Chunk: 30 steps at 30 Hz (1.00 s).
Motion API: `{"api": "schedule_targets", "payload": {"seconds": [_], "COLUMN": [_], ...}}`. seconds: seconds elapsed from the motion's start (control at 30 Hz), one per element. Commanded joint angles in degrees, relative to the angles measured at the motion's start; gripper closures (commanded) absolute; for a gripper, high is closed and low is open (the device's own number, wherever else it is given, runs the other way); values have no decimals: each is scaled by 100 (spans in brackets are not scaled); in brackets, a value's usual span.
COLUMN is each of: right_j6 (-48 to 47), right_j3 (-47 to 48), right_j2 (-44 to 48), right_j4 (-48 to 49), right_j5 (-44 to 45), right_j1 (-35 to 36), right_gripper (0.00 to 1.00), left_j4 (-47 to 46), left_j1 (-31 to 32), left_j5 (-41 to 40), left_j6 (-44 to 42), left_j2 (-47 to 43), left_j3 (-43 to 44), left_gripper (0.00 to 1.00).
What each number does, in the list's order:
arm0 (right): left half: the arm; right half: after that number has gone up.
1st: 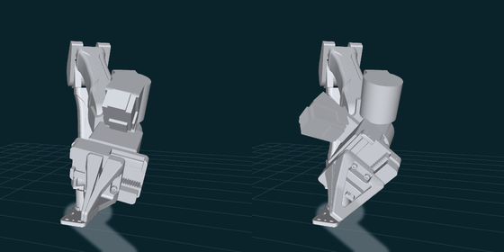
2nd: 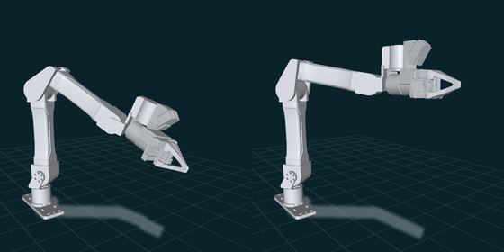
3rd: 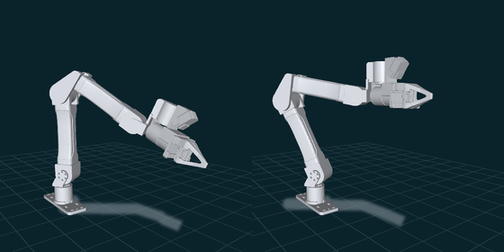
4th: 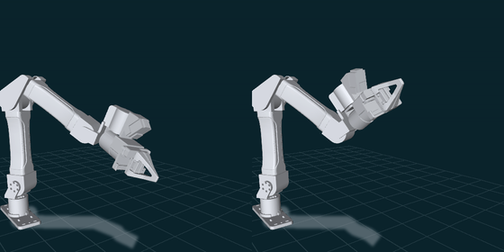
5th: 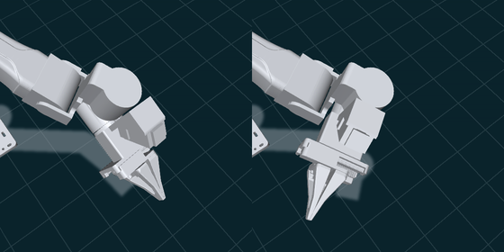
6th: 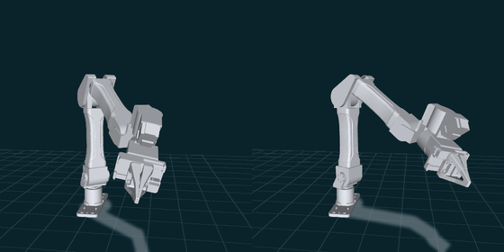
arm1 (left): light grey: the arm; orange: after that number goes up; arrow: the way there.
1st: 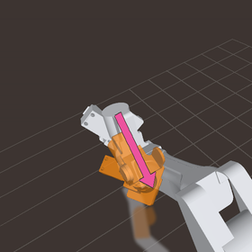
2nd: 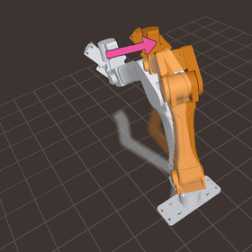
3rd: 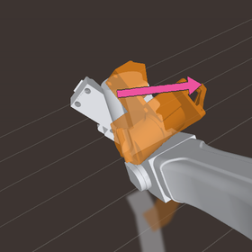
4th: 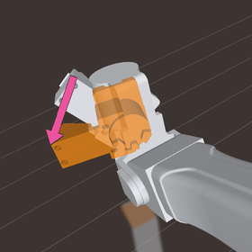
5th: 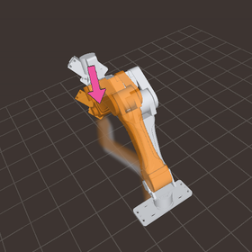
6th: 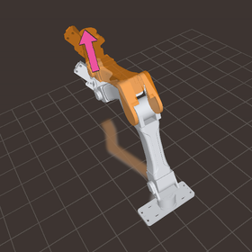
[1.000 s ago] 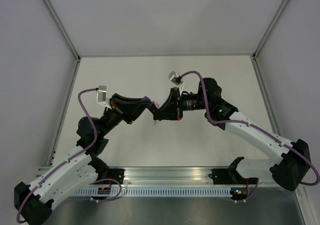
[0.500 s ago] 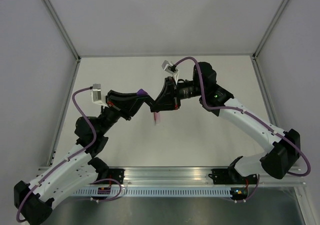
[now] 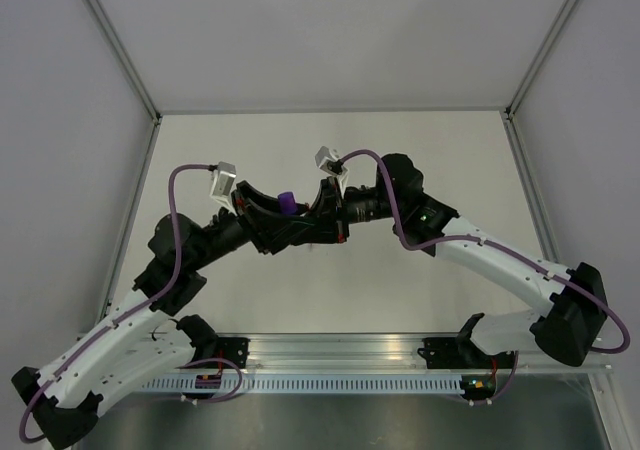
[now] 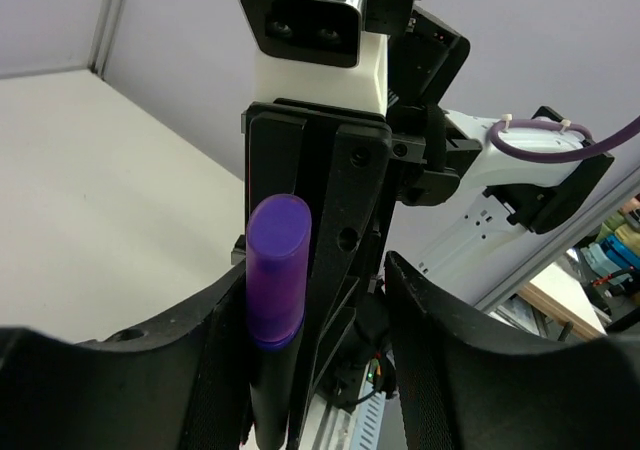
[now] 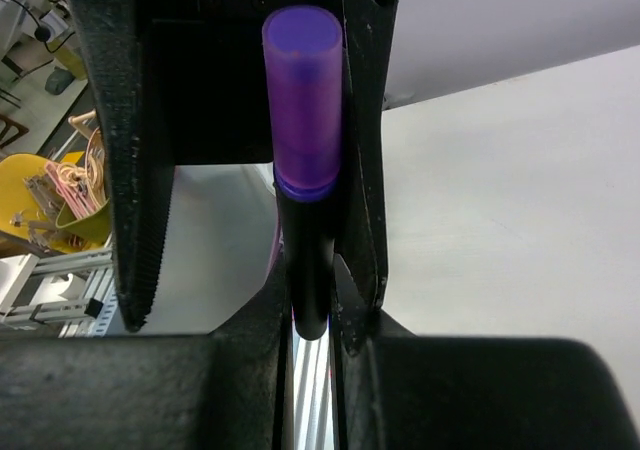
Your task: Insert the pens into the pen caps
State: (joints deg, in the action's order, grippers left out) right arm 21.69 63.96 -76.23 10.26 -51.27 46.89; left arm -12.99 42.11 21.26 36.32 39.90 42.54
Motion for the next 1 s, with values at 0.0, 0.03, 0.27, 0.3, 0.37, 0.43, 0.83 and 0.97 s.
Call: {"api": "schedule_targets", "payload": {"seconds": [0.0,0.03,0.27,0.3,0.37,0.43,0.83,0.97], "right_j6": [-78,-78,-69,-51,-34,-42,-77,-69], "right_j3": [-138,-173,-384,-402,-455,-490,-719,-806], "right_j2": [248,275,486,529,556,618,706,732], "right_j4": [609,609,512,512,512,477,362,406], "right_j5": [732,741,776,750,688,653,477,425], "right_j1": [4,13,30,39,48,65,109,153], "right_gripper": [100,100,100,100,100,100,100,100], "left_j4": [841,895,1264,1438,1606,1616,1668,1783], "left_j1": [149,149,149,149,149,149,157,157], "left_j5": [669,652,397,362,170,90,-24,-130], "left_j6": [-1,-19,-160,-186,-283,-335,-450,-573], "left_j2": [-140,-166,-369,-343,-334,-316,9,97], "left_j3": [500,544,842,887,975,984,1352,1441], "left_gripper": [42,41,33,32,31,27,24,25]}}
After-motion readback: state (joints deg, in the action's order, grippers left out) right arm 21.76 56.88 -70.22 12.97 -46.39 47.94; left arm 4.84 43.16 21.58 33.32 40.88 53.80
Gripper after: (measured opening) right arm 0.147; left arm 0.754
